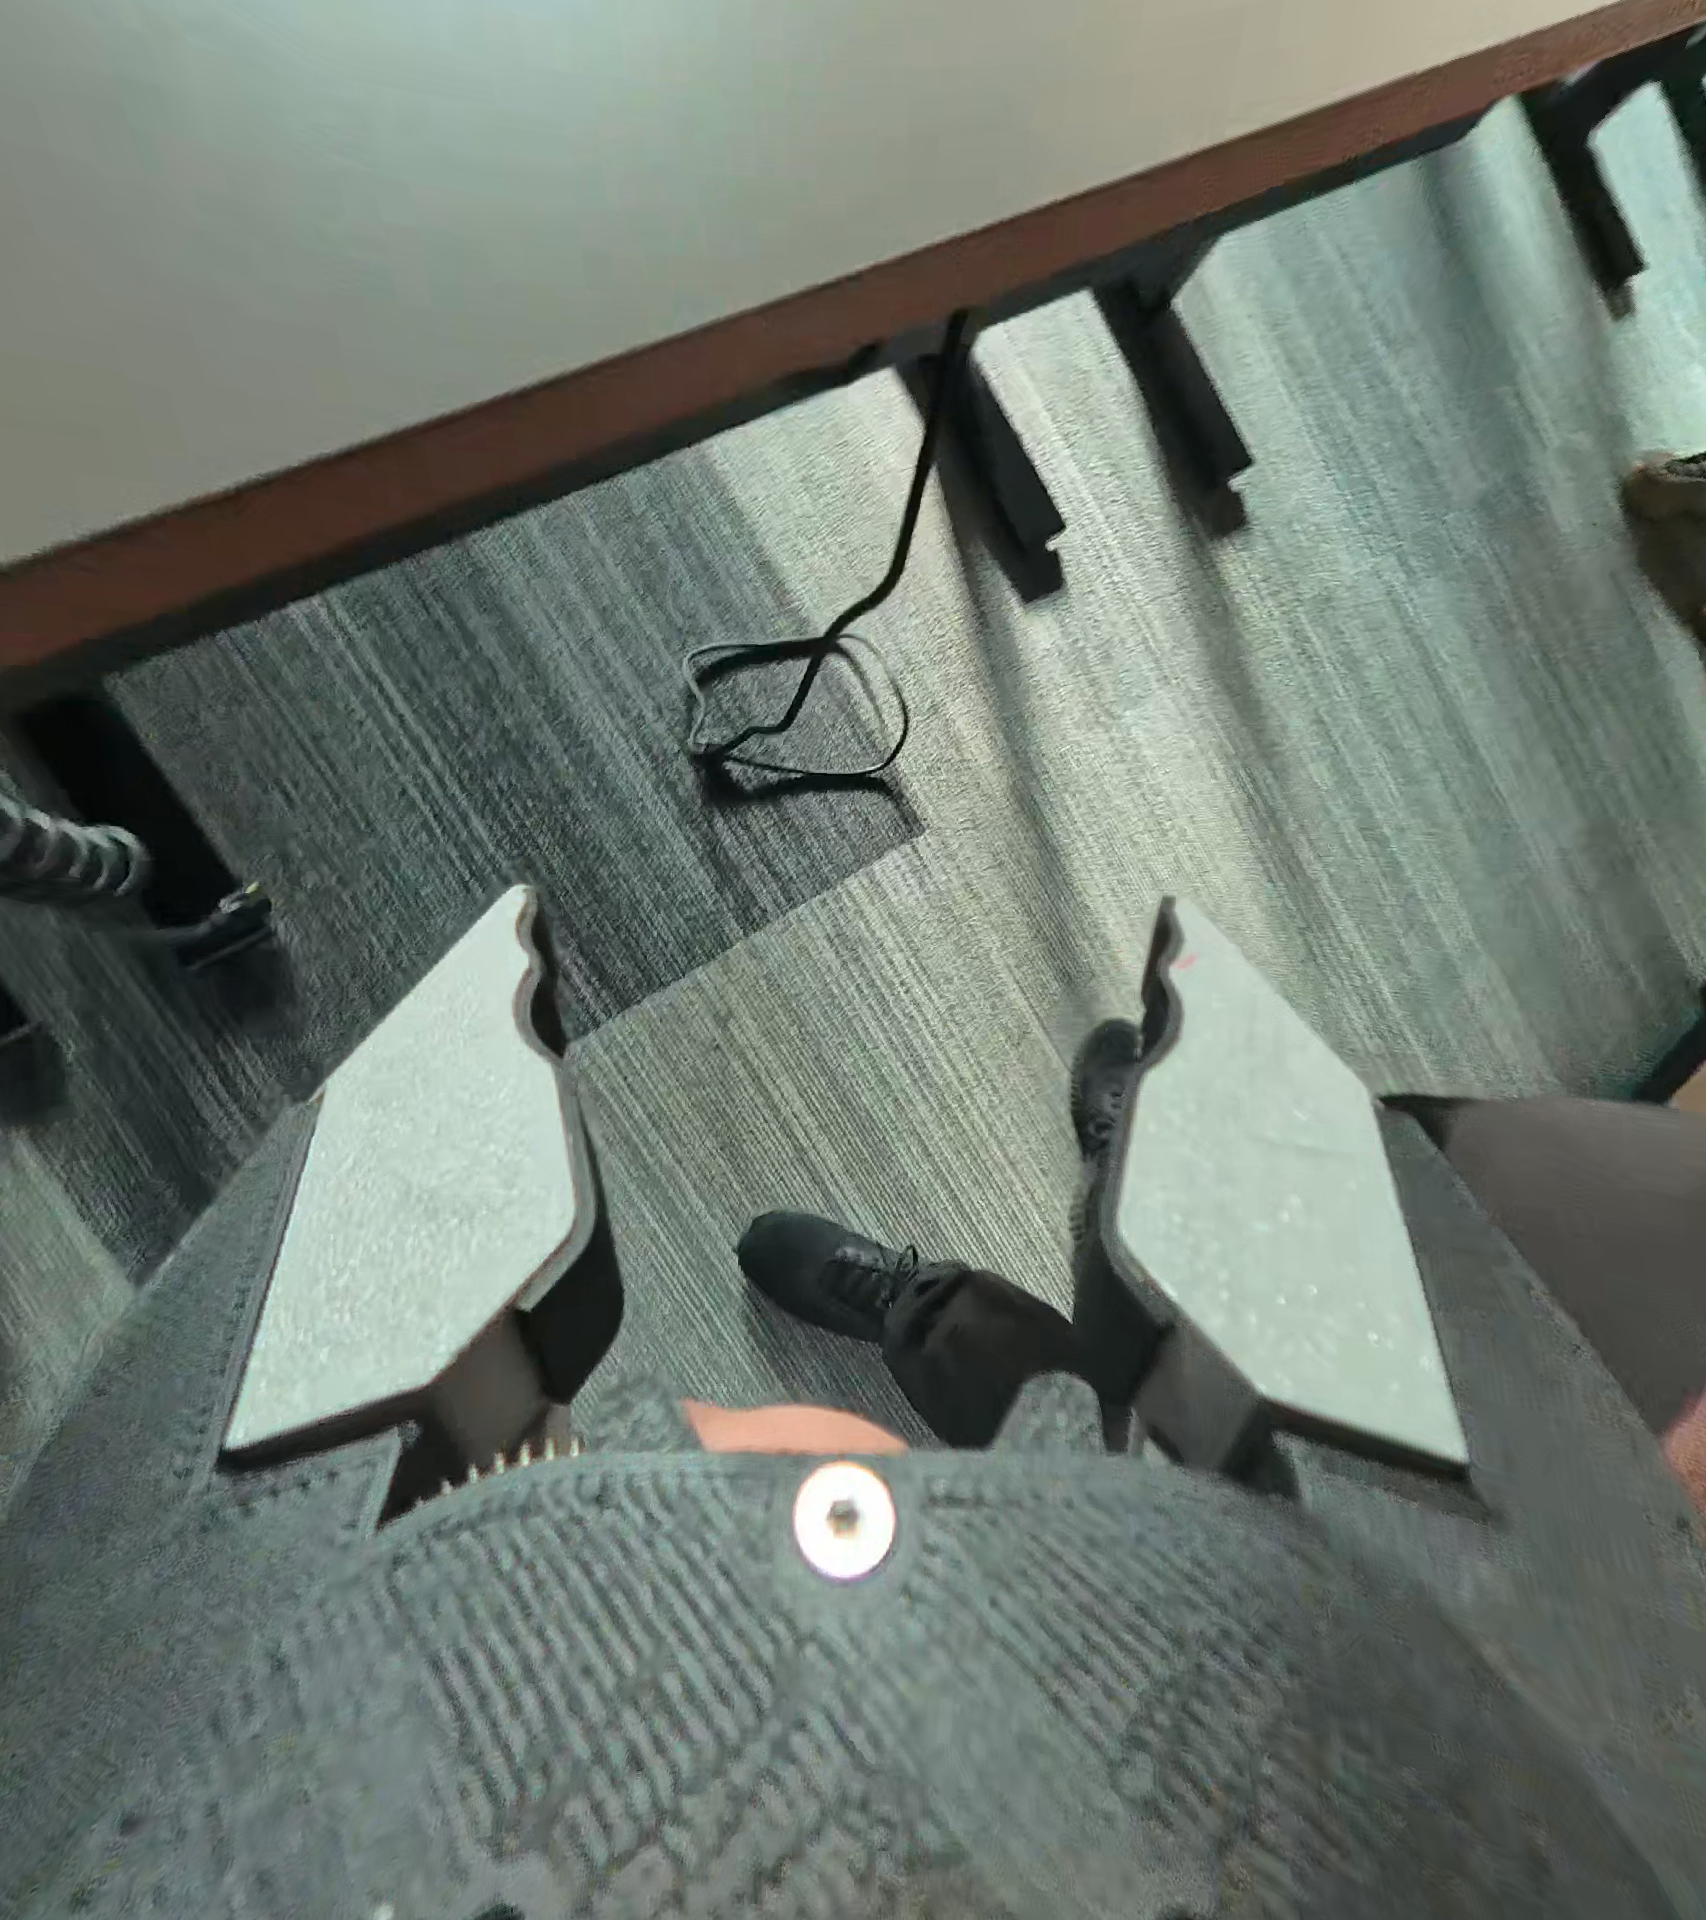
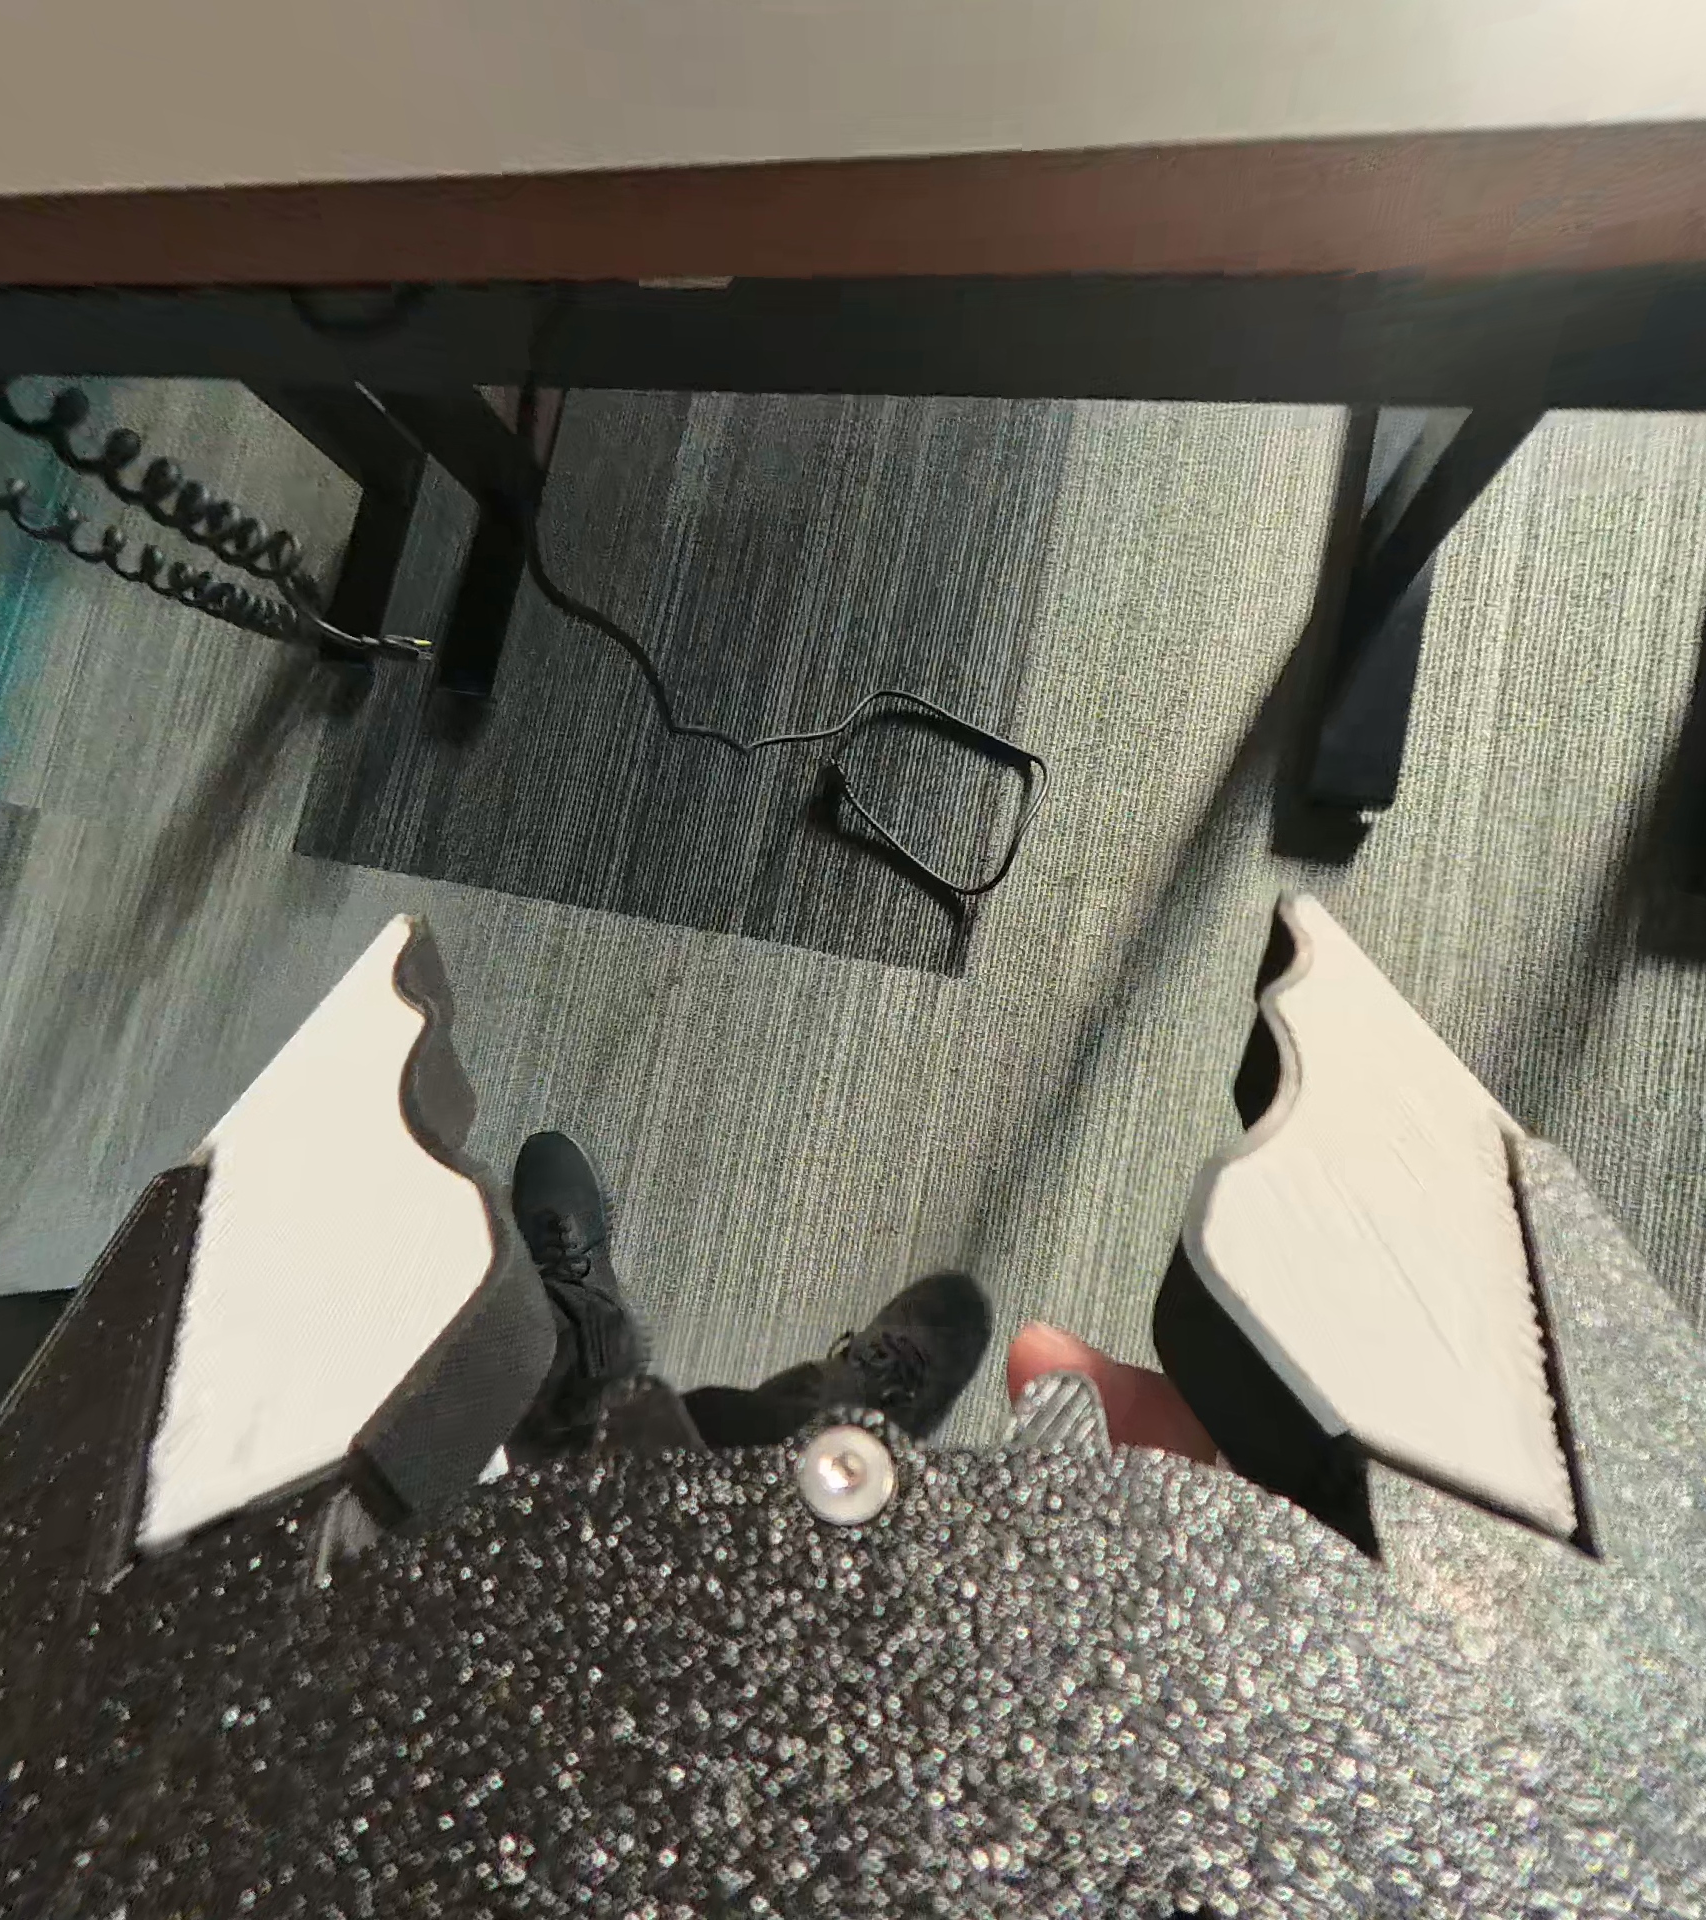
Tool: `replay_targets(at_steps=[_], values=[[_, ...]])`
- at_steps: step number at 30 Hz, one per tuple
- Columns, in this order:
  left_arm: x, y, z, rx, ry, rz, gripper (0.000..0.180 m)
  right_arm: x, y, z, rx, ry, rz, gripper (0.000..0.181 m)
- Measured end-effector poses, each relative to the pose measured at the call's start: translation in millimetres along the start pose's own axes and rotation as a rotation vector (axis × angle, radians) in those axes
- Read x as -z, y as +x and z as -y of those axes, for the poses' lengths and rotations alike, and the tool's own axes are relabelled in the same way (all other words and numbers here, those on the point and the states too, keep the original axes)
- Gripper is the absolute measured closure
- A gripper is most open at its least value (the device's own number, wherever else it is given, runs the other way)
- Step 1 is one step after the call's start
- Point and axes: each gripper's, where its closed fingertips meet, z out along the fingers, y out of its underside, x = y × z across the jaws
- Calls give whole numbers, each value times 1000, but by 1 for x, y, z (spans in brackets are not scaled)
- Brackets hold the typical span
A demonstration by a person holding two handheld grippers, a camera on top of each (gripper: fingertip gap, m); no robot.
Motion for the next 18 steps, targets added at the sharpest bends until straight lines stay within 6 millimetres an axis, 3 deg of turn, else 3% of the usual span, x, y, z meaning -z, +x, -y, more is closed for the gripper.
replay_targets(at_steps=[4,7,11,14,18], values=[[-10,-7,-39,68,-93,112,67,-19,32,-28,-39,29,16,34],[-36,5,-80,140,-214,177,65,-37,65,-54,-49,44,16,33],[-101,10,-112,126,-206,262,73,-75,99,-88,-90,85,62,33],[-165,-6,-125,141,-124,265,74,-127,116,-102,-107,149,123,32],[-248,-44,-151,214,-18,219,74,-205,130,-124,-123,205,201,31]])
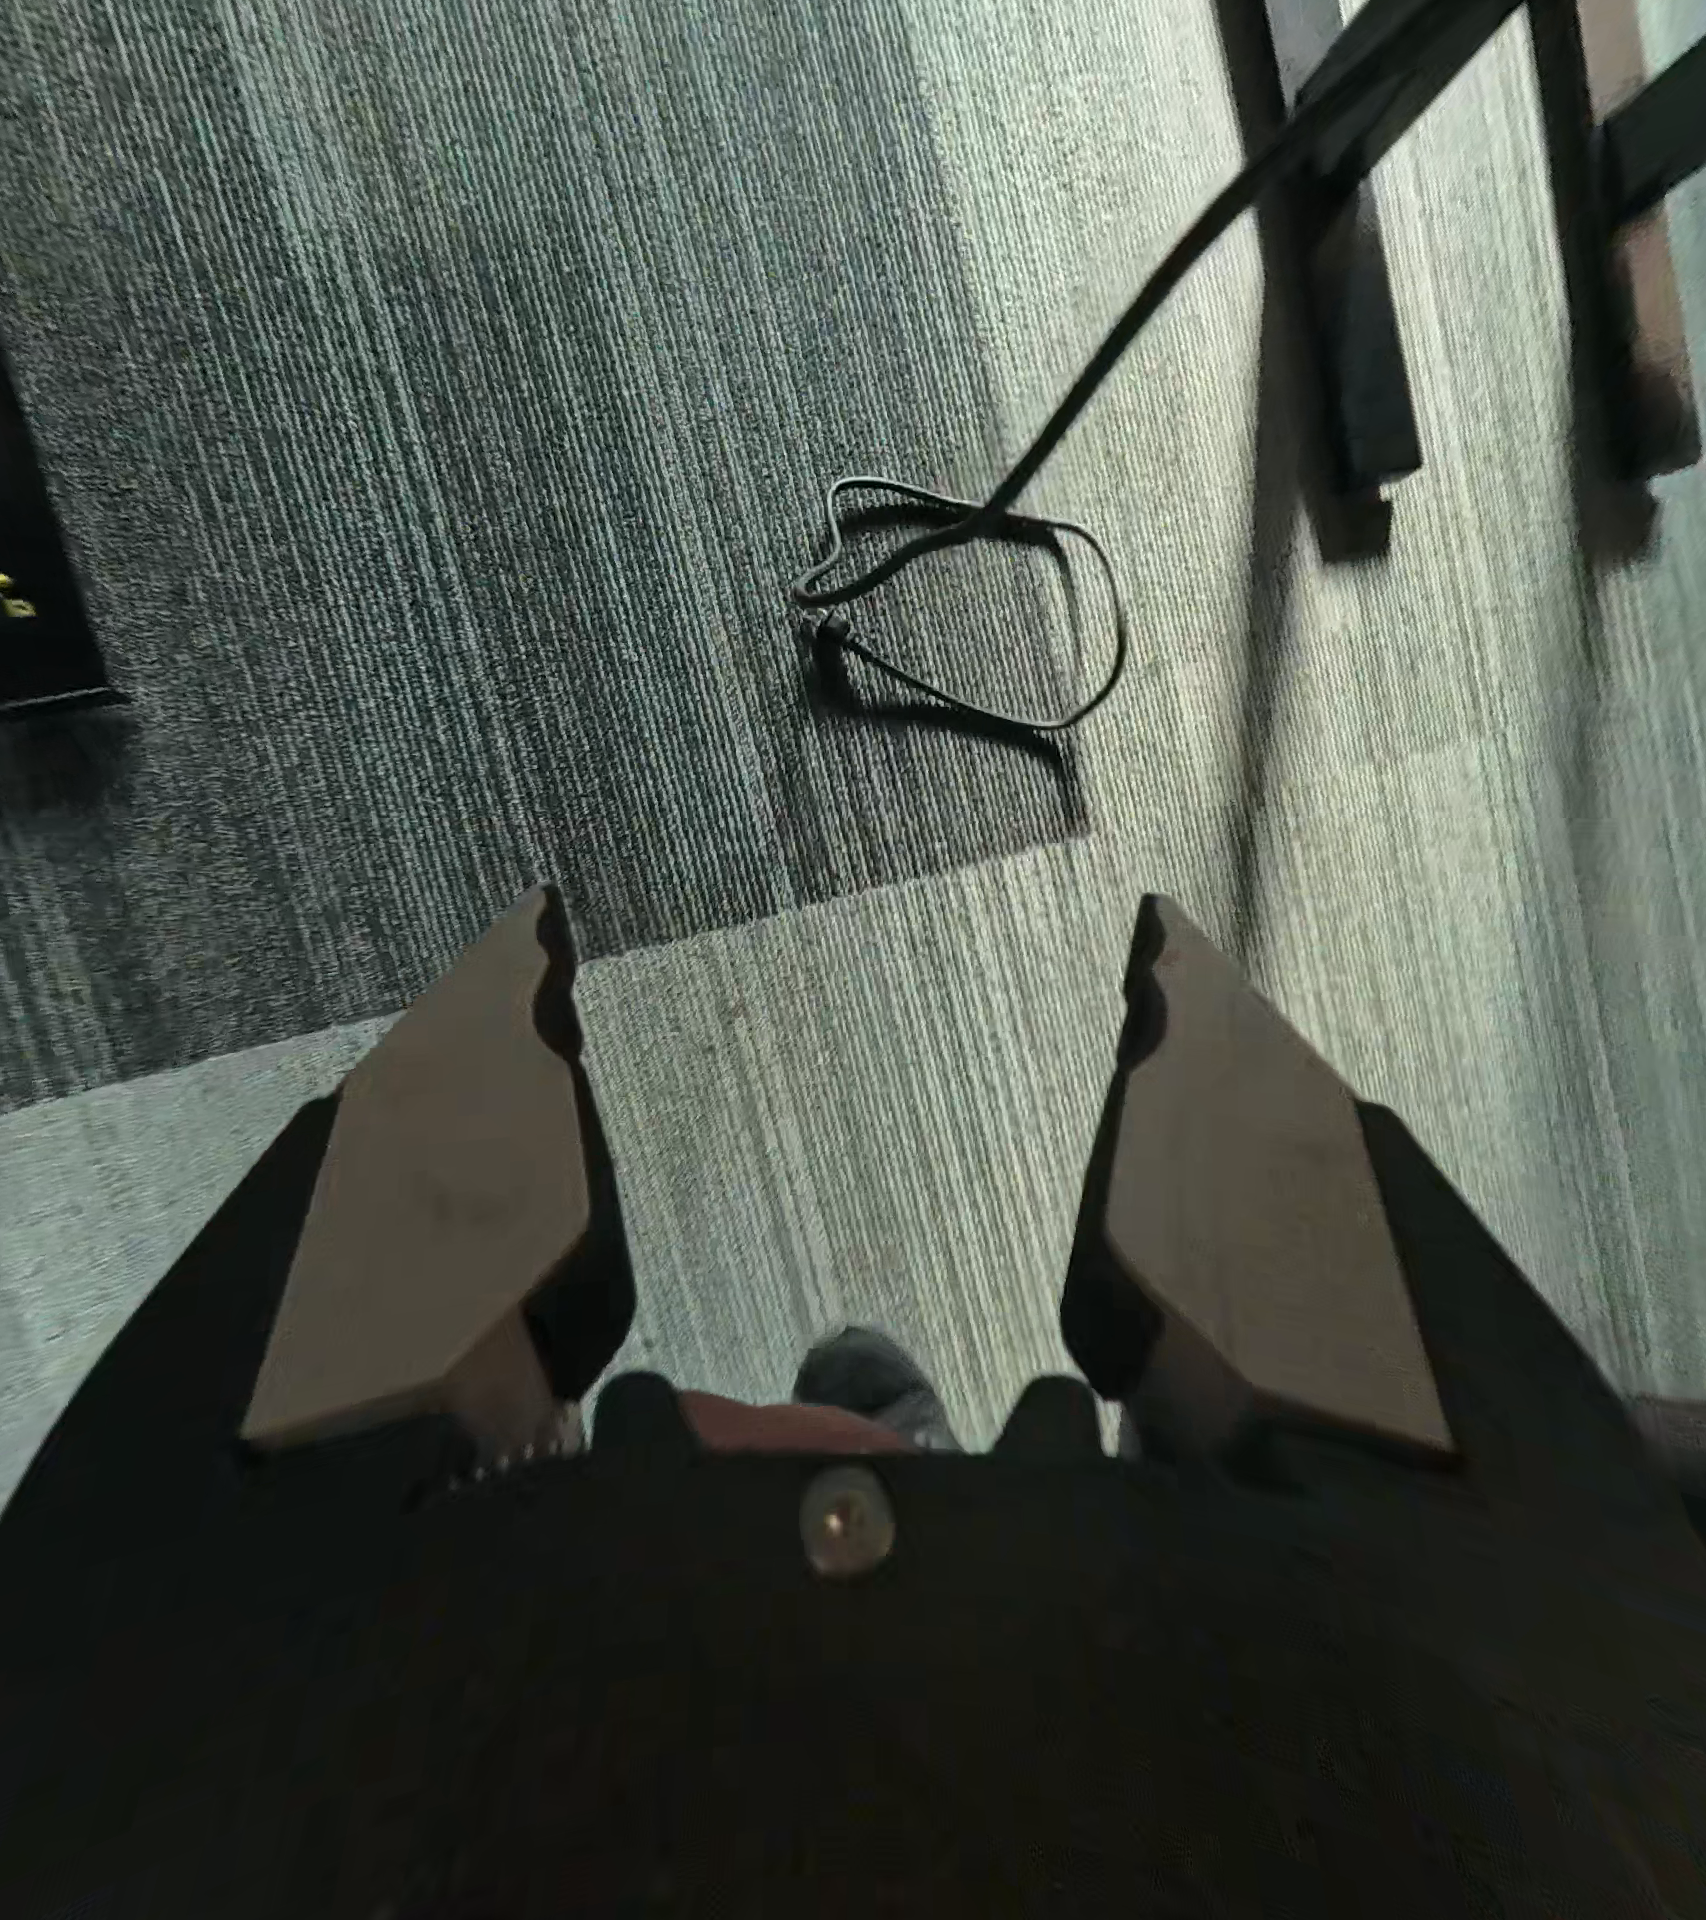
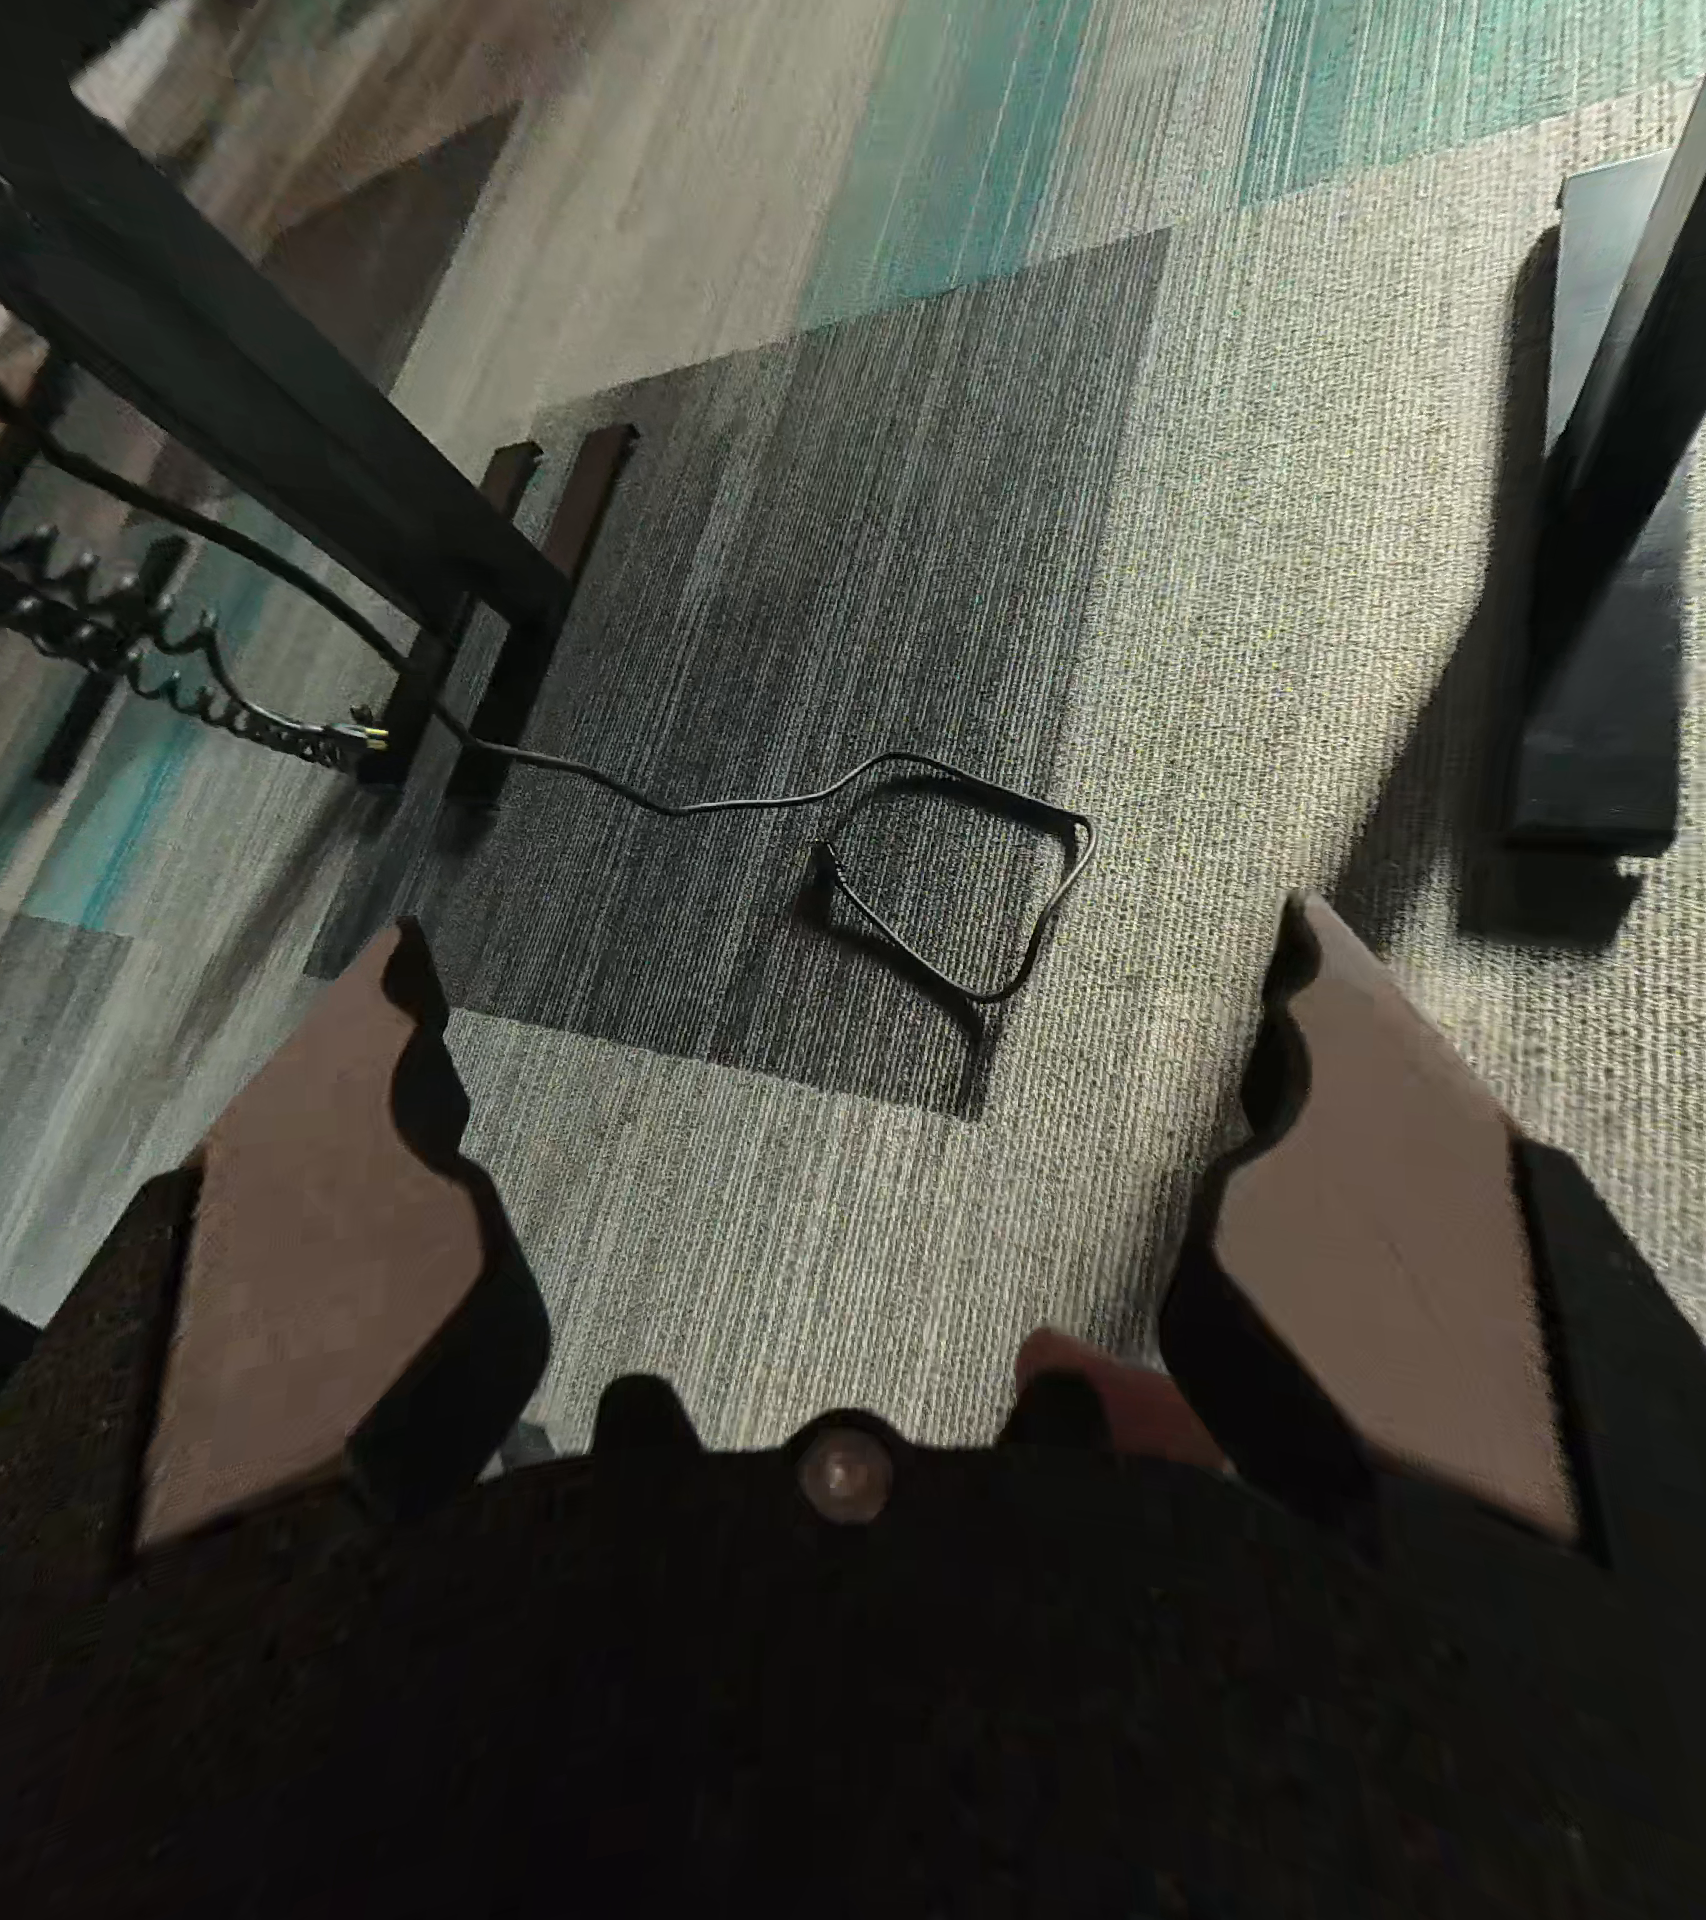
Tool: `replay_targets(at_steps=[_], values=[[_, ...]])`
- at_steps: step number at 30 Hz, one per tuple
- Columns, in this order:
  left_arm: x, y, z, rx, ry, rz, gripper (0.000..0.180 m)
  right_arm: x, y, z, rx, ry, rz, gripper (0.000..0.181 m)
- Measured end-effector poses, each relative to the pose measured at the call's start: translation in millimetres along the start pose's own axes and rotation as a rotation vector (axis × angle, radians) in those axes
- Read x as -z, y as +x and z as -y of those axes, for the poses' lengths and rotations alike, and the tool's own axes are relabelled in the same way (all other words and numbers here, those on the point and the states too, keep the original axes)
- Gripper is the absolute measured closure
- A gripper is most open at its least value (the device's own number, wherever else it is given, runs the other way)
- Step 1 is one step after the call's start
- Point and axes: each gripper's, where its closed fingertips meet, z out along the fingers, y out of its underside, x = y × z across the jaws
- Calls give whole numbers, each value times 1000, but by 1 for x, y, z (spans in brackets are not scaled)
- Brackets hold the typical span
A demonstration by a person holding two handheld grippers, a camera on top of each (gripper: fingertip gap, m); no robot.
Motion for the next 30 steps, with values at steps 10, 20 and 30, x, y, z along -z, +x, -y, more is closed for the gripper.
replay_targets(at_steps=[10,20,30], values=[[-124,1,27,196,268,-411,74,-115,43,-16,-172,120,313,30],[-71,-16,146,394,911,-835,75,-131,23,120,-320,582,611,31],[-110,76,132,357,634,-1218,70,-178,-147,84,-247,328,952,27]])
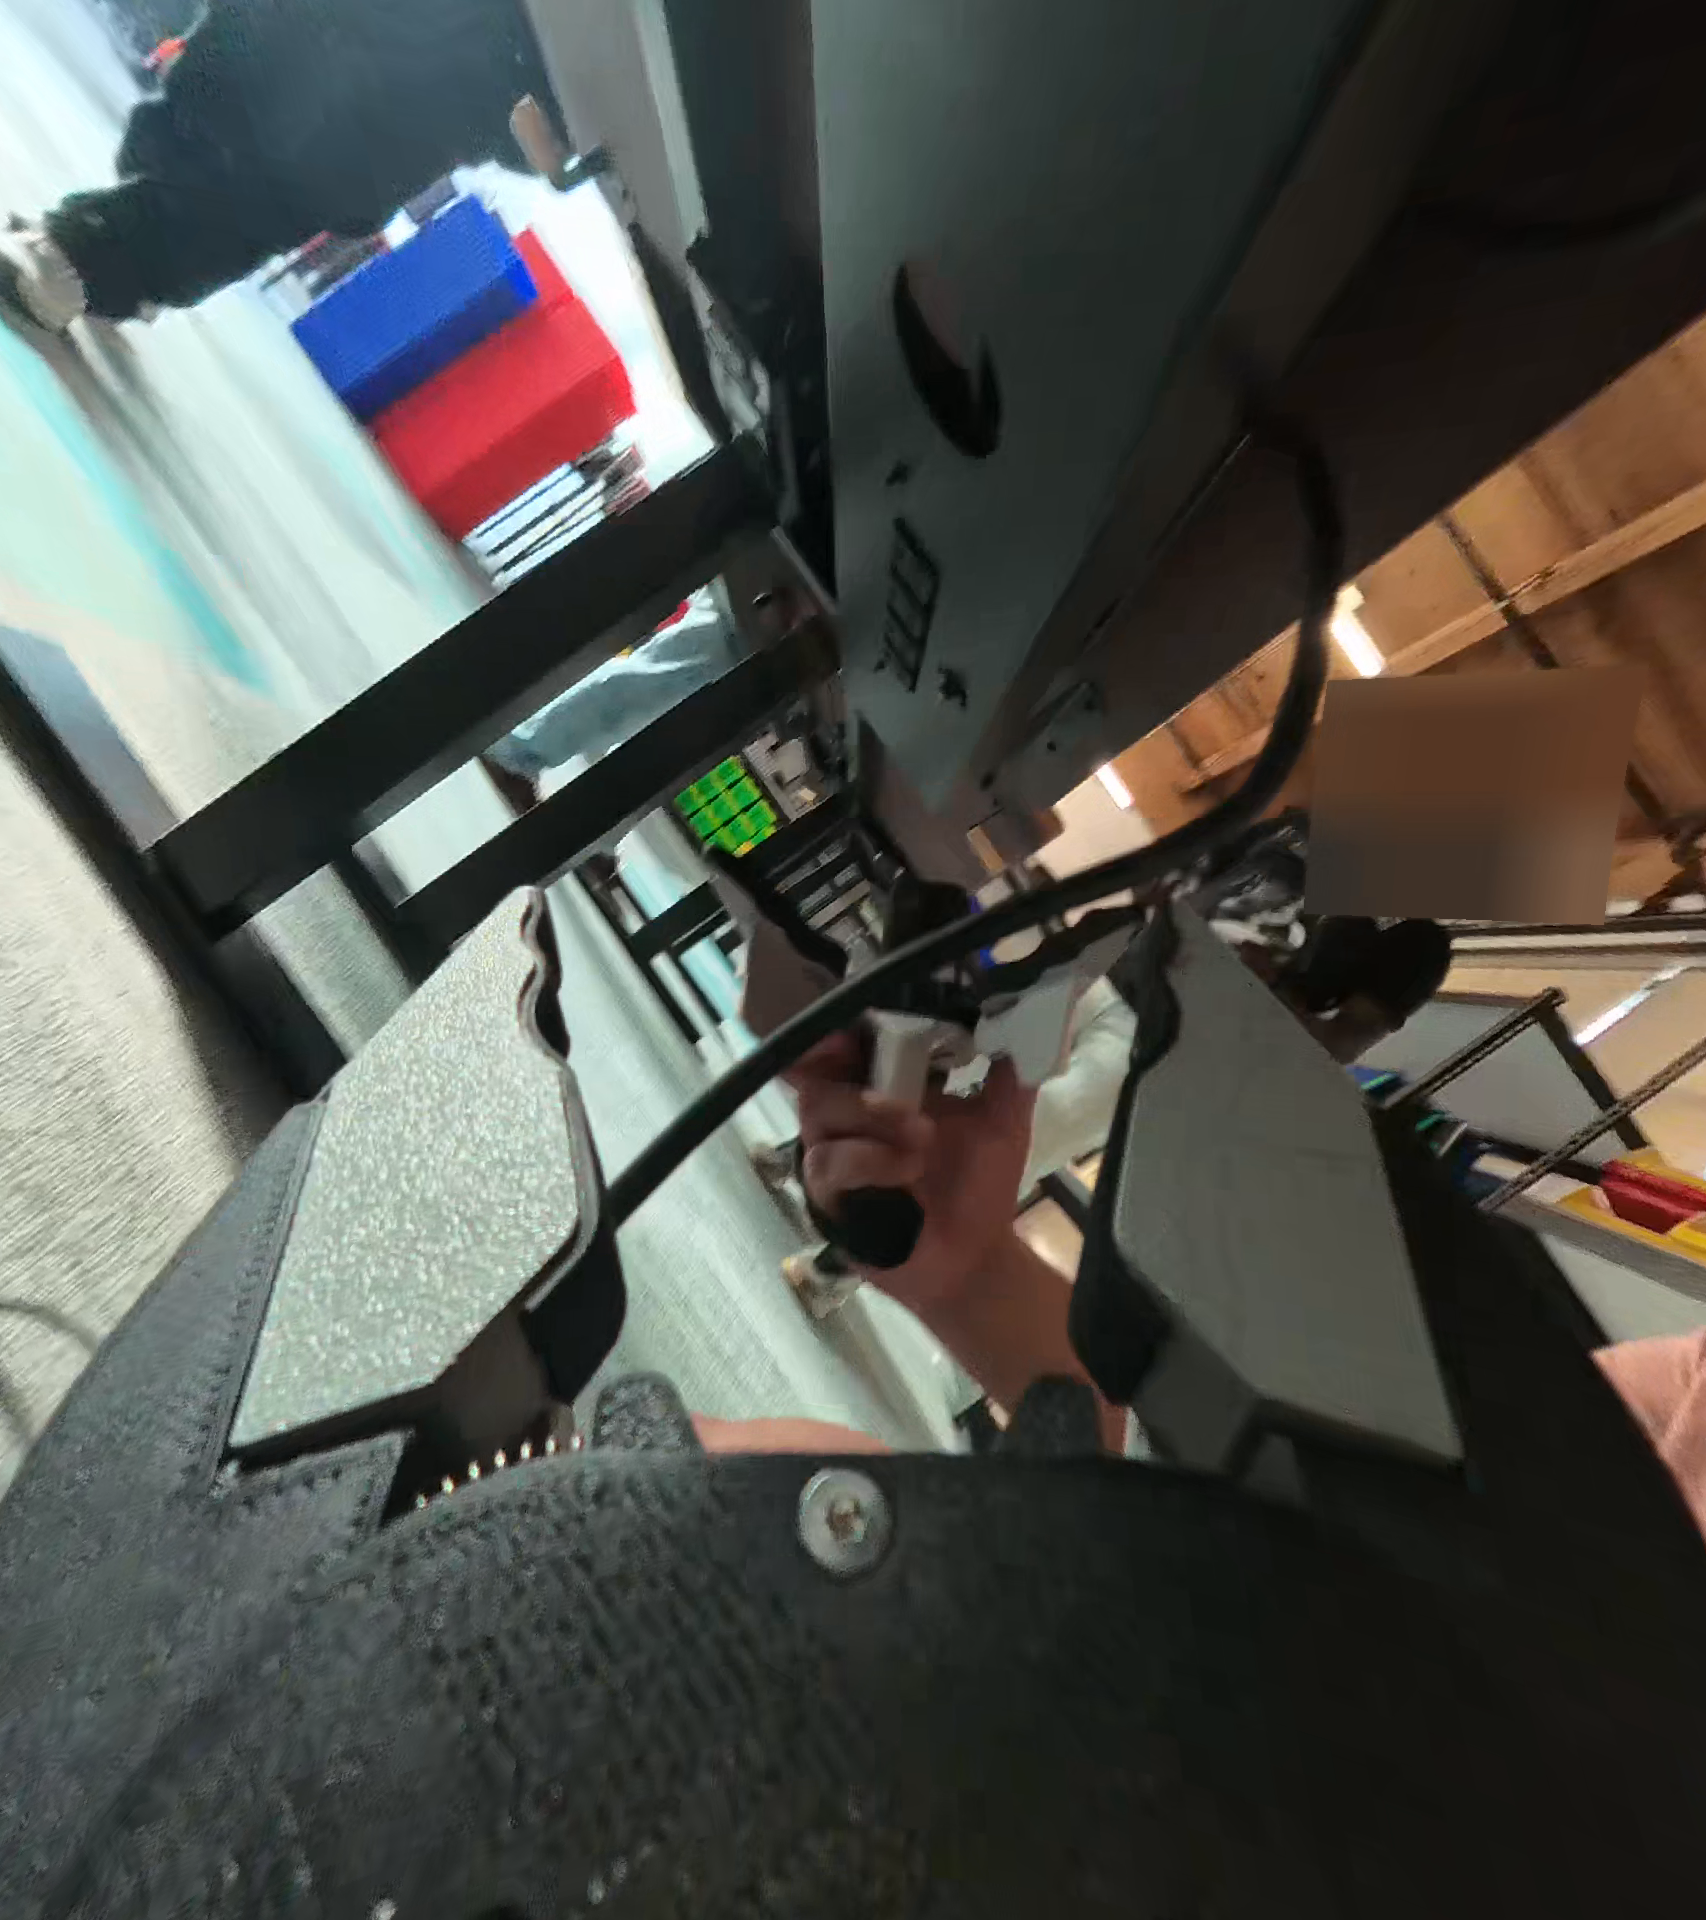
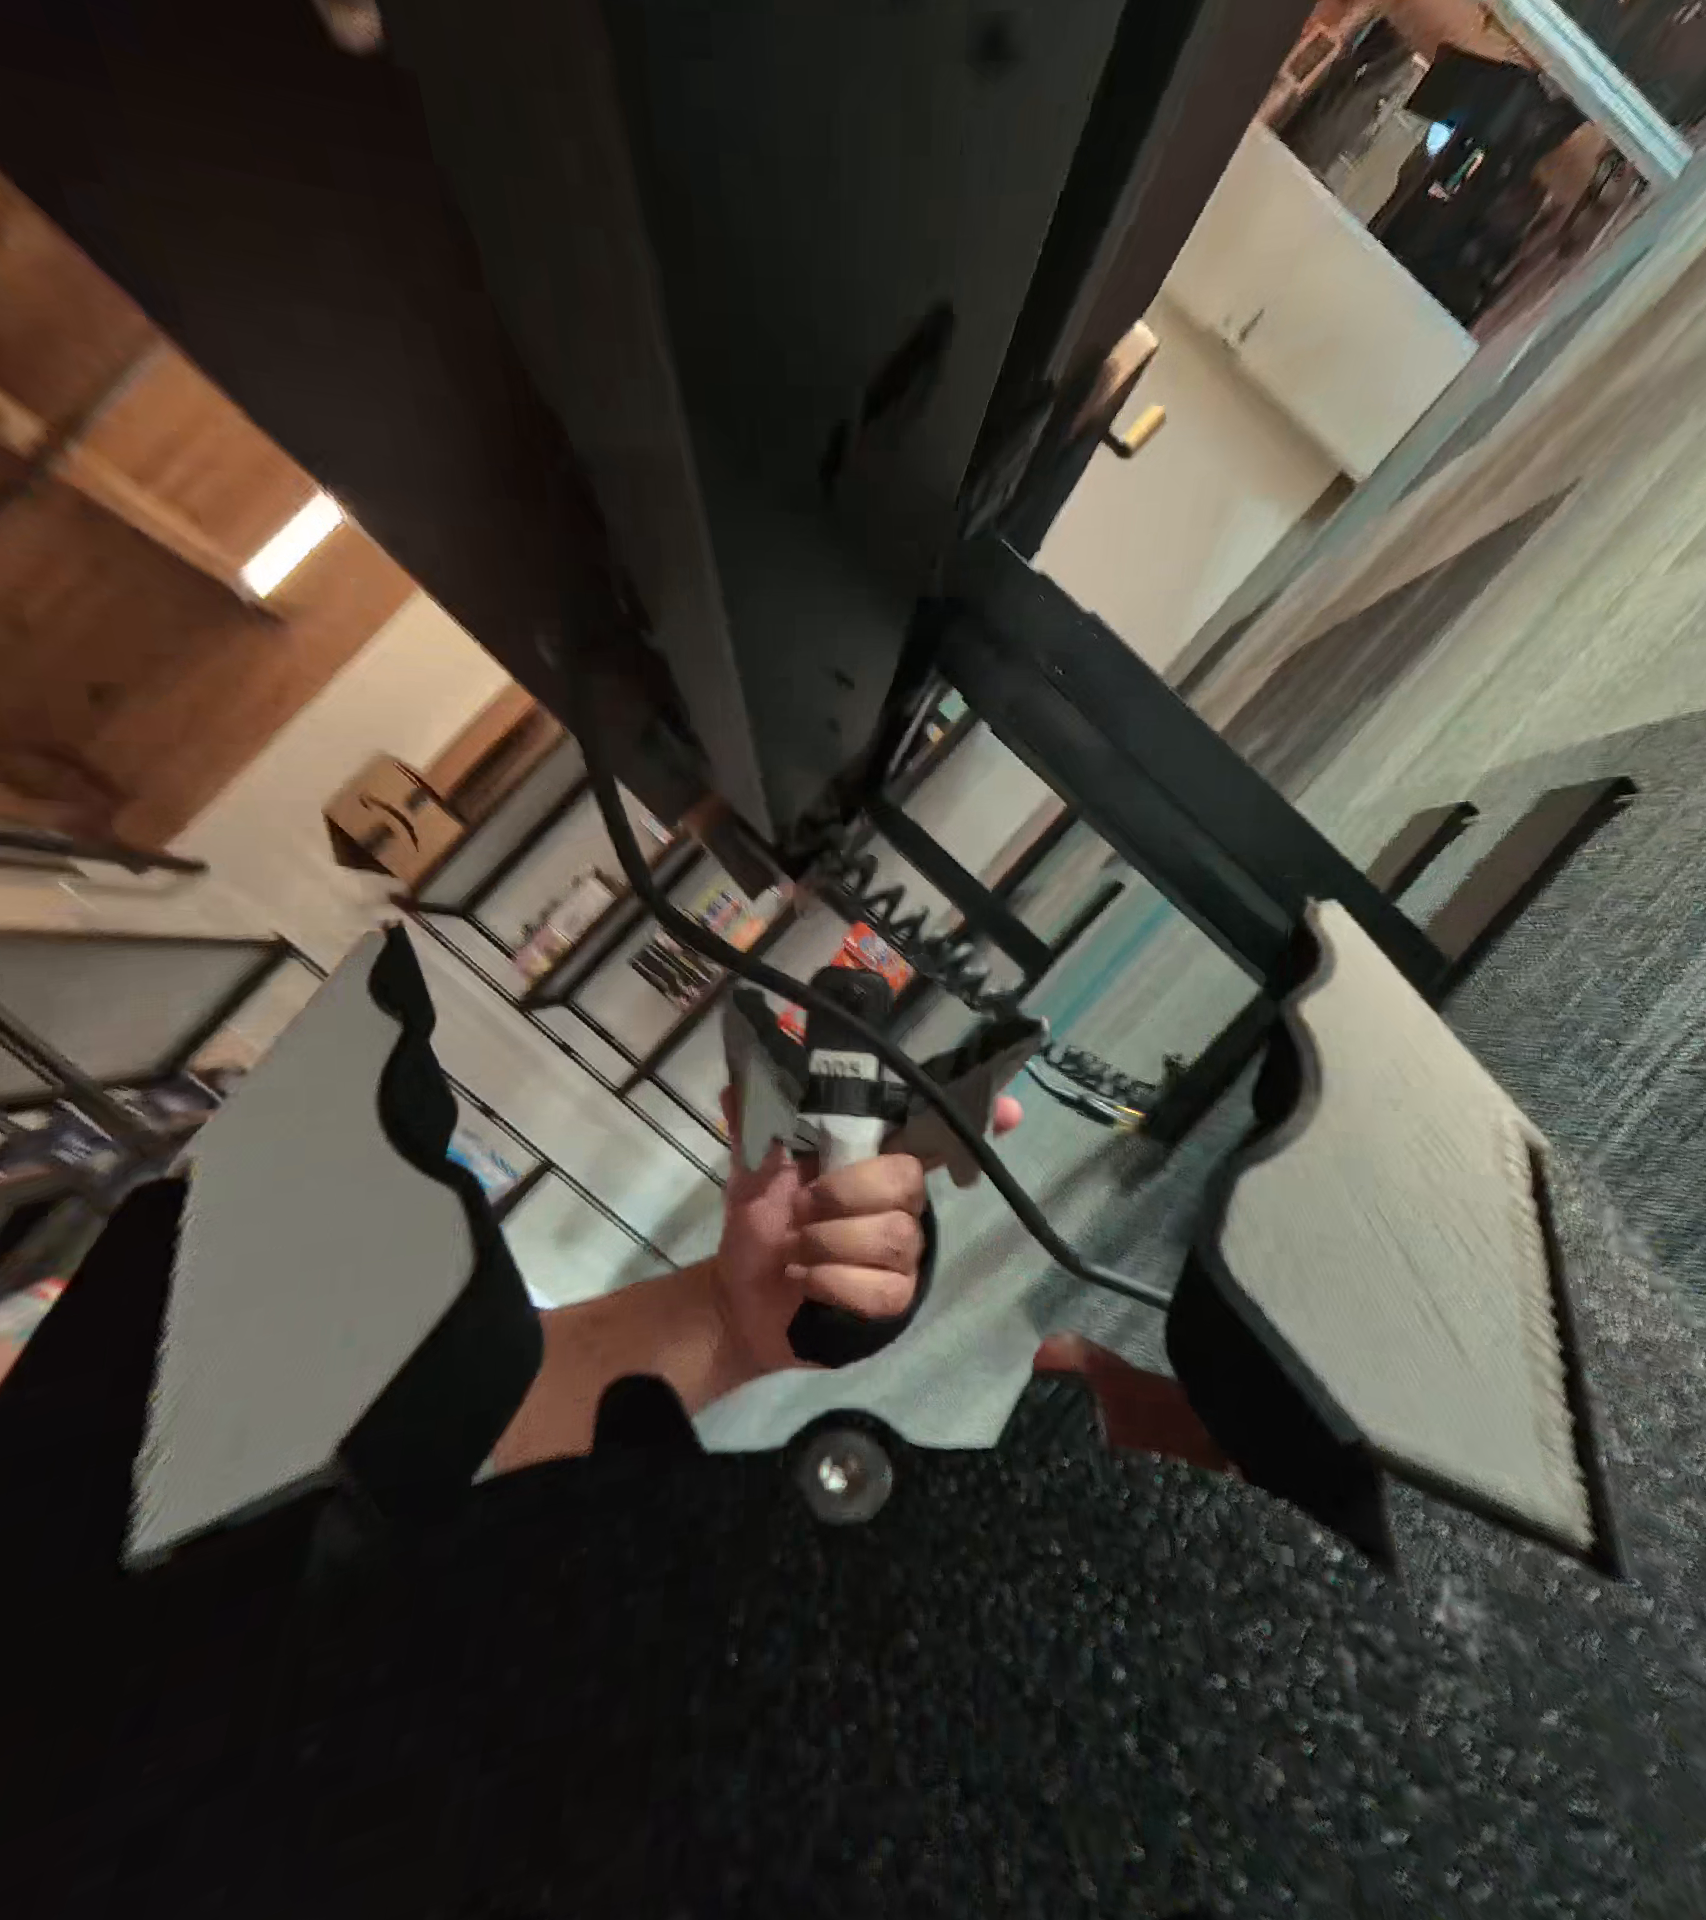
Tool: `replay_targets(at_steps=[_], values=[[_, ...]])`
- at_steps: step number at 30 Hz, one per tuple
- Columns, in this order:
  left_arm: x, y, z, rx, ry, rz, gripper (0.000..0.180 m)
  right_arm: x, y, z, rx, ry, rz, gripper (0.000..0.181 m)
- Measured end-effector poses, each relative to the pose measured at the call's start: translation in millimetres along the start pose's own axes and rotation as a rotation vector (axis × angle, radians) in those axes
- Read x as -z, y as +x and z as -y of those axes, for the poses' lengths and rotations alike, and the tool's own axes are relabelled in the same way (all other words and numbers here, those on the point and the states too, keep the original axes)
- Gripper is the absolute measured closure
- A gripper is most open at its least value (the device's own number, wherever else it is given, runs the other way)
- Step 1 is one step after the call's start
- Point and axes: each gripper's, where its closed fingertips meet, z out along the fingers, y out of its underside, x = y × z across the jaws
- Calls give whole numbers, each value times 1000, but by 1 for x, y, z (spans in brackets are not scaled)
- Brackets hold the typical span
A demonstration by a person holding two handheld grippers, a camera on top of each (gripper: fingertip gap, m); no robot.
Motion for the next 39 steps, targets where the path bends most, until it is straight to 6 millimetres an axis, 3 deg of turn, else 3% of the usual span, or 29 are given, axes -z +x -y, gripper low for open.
replay_targets(at_steps=[2,4,5,6,8,10,12,14,17,20,23,25,27,28,30,33,35,37,39], values=[[-10,-6,2,-74,1,87,68,-1,17,2,178,-15,-188,25],[1,-18,19,-392,67,435,69,30,47,34,422,66,-578,32],[17,-21,36,-568,137,678,69,48,53,53,525,100,-762,33],[30,-11,50,-710,212,836,73,58,49,67,626,95,-875,32],[39,3,59,-949,189,1048,74,68,34,88,816,57,-1063,25],[34,8,66,-1005,214,1131,84,61,26,88,879,-32,-1154,25],[21,-7,55,-940,121,1137,64,48,23,73,903,-119,-1181,25],[22,-17,54,-893,110,1176,79,41,19,65,975,-171,-1194,25],[32,-17,61,-930,79,1165,74,51,13,81,1063,-180,-1204,24],[64,-15,85,-883,69,1154,73,96,13,125,1079,-124,-1255,24],[117,-10,123,-971,69,1220,70,189,20,178,983,-9,-1393,24],[150,-19,138,-990,42,1261,70,247,25,195,864,110,-1423,25],[170,-45,134,-979,-24,1274,61,286,48,185,767,148,-1435,30],[184,-65,130,-964,-37,1313,68,299,66,169,727,119,-1446,30],[209,-105,109,-894,-75,1365,76,319,106,121,680,11,-1466,31],[249,-154,59,-755,-150,1435,76,359,156,39,484,-128,-1500,31],[265,-164,34,-706,-213,1460,77,381,159,21,433,-160,-1530,34],[273,-151,35,-703,-250,1486,79,392,142,33,459,-185,-1541,34],[273,-121,45,-723,-310,1476,78,399,108,58,494,-222,-1553,35]])
